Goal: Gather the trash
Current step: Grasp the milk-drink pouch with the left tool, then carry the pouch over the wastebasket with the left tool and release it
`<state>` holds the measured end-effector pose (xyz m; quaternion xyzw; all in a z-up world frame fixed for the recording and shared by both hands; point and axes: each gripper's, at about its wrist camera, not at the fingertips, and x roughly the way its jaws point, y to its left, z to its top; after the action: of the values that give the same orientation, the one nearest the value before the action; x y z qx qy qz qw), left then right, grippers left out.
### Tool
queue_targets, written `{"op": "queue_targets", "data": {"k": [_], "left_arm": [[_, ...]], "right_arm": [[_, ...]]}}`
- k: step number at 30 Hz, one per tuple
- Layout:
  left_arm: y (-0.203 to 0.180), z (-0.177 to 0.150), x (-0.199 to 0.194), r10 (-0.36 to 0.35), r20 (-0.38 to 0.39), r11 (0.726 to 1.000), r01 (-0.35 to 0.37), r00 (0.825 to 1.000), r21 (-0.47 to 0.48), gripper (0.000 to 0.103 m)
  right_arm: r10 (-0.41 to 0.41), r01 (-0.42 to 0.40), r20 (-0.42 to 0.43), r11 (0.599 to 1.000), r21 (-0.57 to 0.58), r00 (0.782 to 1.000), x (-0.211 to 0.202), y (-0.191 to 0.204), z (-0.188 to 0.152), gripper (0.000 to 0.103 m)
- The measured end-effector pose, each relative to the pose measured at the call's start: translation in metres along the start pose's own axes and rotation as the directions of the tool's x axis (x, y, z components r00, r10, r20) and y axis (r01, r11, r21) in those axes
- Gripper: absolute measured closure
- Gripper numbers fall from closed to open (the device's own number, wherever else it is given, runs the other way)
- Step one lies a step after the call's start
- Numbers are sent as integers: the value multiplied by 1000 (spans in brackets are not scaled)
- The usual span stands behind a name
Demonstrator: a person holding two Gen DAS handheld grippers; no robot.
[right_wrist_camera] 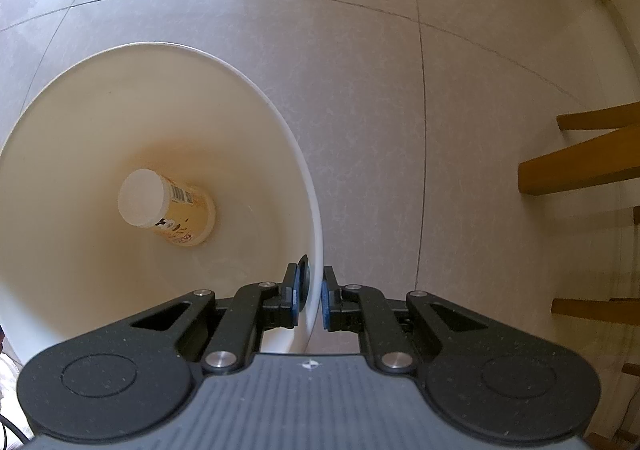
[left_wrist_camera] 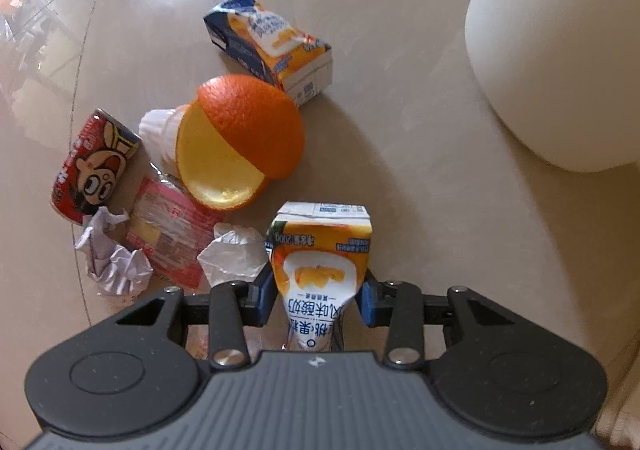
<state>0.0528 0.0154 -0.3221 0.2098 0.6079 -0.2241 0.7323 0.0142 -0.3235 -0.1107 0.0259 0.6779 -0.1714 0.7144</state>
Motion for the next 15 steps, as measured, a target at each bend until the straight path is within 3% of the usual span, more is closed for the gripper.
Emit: {"op": "queue_targets", "data": {"k": [10,15], "left_arm": [[-2,14,-54,-46,35,998,44,998,55,64],[-13,28,-104,-93,28,994,91,995,67,64]], "right_arm": [[17,-17,-9,1000,13,1000,2,-7,2,91],[28,-28,-11,999,20,1000,2,-11,3,91]]}}
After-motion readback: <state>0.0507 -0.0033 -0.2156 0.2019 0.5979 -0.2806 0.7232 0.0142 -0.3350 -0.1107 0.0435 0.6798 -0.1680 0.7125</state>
